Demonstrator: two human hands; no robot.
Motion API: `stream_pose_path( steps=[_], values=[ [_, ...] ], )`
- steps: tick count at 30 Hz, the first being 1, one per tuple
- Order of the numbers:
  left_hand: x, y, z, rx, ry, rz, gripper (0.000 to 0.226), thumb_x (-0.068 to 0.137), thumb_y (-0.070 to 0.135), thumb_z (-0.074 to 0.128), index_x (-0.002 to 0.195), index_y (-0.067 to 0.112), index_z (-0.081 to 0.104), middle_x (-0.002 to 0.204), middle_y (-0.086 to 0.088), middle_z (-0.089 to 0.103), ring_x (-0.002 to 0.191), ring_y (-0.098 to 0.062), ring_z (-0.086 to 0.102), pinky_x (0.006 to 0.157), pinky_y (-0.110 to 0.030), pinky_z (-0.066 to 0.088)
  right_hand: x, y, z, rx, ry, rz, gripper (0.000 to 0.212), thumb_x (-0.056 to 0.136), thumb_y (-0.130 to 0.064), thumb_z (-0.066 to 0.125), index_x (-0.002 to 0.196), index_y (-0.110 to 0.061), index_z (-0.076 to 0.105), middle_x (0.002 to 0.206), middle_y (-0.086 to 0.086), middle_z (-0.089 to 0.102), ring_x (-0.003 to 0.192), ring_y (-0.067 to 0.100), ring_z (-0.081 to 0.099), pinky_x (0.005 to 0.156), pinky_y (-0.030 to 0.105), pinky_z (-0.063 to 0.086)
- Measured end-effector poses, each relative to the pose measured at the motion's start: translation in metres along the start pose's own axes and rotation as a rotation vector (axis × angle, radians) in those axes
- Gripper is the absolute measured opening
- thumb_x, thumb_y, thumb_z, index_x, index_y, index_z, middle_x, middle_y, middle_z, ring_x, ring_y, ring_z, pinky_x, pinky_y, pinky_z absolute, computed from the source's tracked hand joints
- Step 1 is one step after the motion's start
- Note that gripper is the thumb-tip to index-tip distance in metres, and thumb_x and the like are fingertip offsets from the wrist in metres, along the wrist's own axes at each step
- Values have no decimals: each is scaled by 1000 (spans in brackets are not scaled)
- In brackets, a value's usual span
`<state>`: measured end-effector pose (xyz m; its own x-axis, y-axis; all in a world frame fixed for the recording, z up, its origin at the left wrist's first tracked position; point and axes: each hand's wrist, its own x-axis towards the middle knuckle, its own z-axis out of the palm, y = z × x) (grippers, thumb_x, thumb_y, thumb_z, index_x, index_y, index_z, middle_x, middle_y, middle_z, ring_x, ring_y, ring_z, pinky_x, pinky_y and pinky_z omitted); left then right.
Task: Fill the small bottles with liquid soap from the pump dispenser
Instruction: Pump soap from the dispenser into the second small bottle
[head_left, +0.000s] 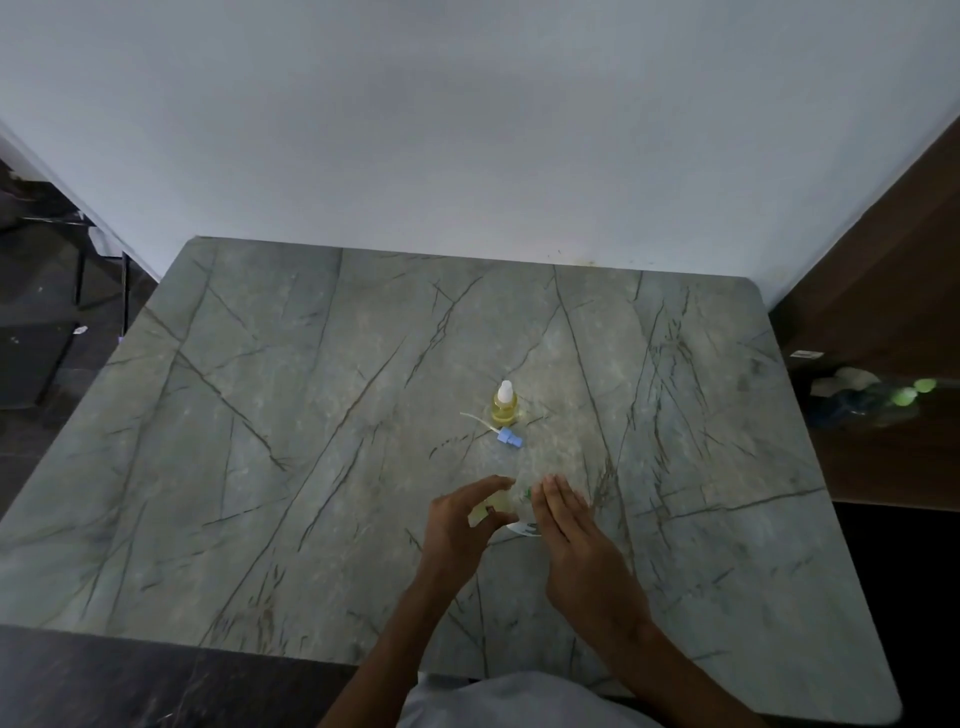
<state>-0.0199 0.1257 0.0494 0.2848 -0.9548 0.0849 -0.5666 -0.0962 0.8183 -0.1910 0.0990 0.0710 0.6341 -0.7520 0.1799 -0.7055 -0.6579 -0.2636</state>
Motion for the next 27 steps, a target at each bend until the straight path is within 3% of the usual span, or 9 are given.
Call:
stream_pose_path(
  steps=[4, 8, 11, 14, 18, 22, 27],
  values=[
    [0, 0, 0, -9, -10, -5, 43, 72, 18, 83, 113, 21, 71, 111, 17, 63, 101, 18, 55, 85, 1, 40, -1, -2, -3, 29, -30, 20, 75, 59, 11, 69, 132, 7, 51, 138, 24, 52, 131, 36, 47, 107, 45, 37],
    [0, 3, -1, -52, 2, -22, 41, 73, 19, 83, 113, 20, 72, 110, 14, 68, 96, 16, 60, 82, -1, 43, 0, -6, -14, 18, -31, 27, 60, 77, -6, 39, 136, 6, 49, 141, 22, 49, 134, 33, 44, 108, 41, 38],
    [0, 4, -1, -67, 3, -33, 41, 73, 18, 83, 113, 19, 72, 110, 8, 71, 98, 5, 63, 81, -2, 43, 2, -7, -16, 14, -46, 40, 59, 81, -11, 33, 136, 6, 49, 141, 22, 50, 134, 33, 45, 108, 40, 40],
    [0, 5, 0, -62, -1, -38, 41, 74, 19, 82, 114, 19, 72, 112, 7, 70, 100, 4, 62, 82, 0, 42, 2, -6, -16, 1, -50, 28, 55, 82, -8, 38, 134, 6, 50, 140, 23, 51, 132, 34, 47, 106, 41, 43],
    [0, 3, 0, -51, -3, -28, 41, 74, 18, 82, 114, 20, 71, 112, 6, 71, 97, -1, 66, 85, -7, 47, 2, -5, -14, 3, -73, 28, 67, 67, 5, 65, 133, 7, 52, 137, 24, 53, 130, 35, 49, 101, 42, 48],
    [0, -2, 1, -44, -1, -7, 42, 73, 17, 82, 114, 22, 70, 112, 5, 71, 97, -2, 66, 85, -14, 52, 3, -4, -14, -15, -101, 17, 65, 66, 5, 55, 132, 7, 53, 136, 24, 54, 128, 36, 51, 95, 41, 53],
    [0, -6, 3, -45, -9, -15, 42, 75, 19, 81, 115, 22, 69, 112, 8, 70, 98, 1, 65, 86, -13, 51, 3, -5, -6, -19, -121, 37, 68, 65, 4, 47, 133, 7, 51, 138, 24, 51, 130, 37, 49, 101, 42, 47]
  ],
)
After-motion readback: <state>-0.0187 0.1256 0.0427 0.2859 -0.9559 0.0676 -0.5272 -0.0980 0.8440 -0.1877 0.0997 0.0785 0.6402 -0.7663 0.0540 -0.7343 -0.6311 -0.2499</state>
